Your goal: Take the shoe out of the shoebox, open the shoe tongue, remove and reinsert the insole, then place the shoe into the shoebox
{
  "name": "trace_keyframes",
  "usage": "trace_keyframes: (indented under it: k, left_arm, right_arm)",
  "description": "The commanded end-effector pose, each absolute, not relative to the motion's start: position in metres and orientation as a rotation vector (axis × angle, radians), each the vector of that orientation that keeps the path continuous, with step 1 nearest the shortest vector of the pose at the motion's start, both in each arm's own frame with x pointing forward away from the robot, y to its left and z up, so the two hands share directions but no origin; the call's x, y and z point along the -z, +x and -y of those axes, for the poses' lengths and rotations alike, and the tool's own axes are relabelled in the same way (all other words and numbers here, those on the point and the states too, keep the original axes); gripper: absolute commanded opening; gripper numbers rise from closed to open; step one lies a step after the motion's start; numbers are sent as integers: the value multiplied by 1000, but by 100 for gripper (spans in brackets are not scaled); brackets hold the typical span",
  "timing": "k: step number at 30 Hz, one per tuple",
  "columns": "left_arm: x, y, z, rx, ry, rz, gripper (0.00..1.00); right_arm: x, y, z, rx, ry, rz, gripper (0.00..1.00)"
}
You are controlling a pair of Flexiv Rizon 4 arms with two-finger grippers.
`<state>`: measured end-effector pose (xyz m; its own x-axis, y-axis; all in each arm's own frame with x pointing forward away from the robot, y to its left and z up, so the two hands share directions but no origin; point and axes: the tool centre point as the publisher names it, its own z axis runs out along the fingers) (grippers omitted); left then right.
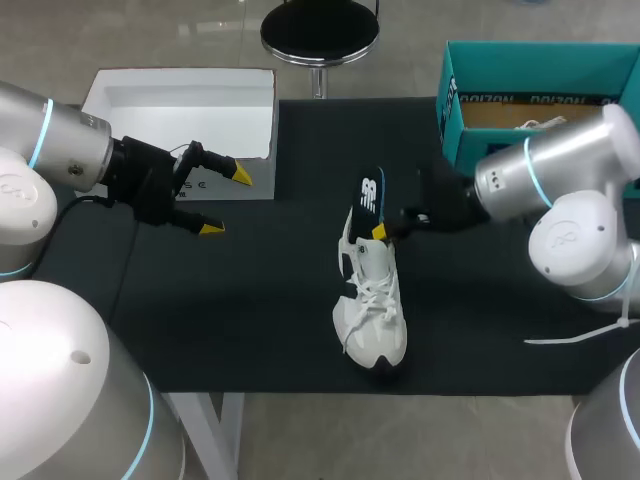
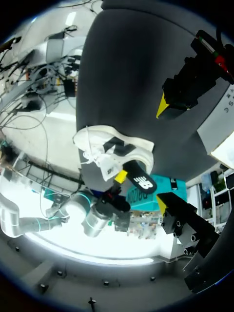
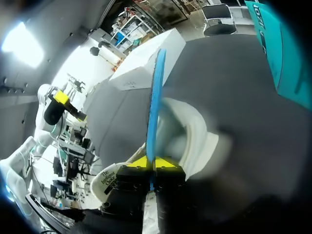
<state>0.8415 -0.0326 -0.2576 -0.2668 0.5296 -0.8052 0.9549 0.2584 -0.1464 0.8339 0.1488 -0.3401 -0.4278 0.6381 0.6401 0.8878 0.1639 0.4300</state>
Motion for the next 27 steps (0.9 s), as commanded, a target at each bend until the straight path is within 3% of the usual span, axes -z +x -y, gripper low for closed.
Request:
trace_keyframes:
  k: [1,2,3,6,13,15,16,18,19,21,23,24,26,27]
  left_arm:
    - [258,841,33,860,1345,-1904,100]
    - [258,841,33,860,1345,-1904,100]
    - [258,841,33,860,1345,-1904,100]
    - [258,841,33,860,1345,-1904,100]
    - [258,841,33,860,1345,-1904,100]
    - [258,841,33,860,1345,-1904,100]
    - [258,841,33,860,1345,-1904,100]
    - [258,841,33,860,1345,-1904,100]
    - [258,841,33,860,1345,-1904,100]
    - [258,841,33,860,1345,-1904,100]
    - [258,841,33,860,1345,-1904,100]
    - [258,841,33,860,1345,-1904,100]
    - [258,841,33,860,1345,-1904,100]
    - [258,841,33,860,1345,-1904,100]
  right_arm:
    - [335,842,-152,1123,-1469,2143,71]
    - [335,843,-151,1124,-1469,2145,71]
    - [335,845,-151,1129,-1467,2150,82]
    - [333,849,-151,1131,-1463,2160,75]
    - [327,864,-151,1136,-1463,2192,71]
    - [324,870,-150,1141,-1461,2205,75]
    - [323,872,-150,1144,-1459,2210,82]
    - [320,877,-149,1151,-1457,2222,82]
    - [318,879,-148,1153,-1456,2228,91]
    - [316,882,-148,1156,-1453,2237,95]
    - [316,883,-147,1158,-1451,2243,78]
    - [315,884,-148,1160,-1445,2250,48]
    - [315,885,-149,1162,-1441,2255,0]
    - [316,885,-150,1164,-1437,2257,0]
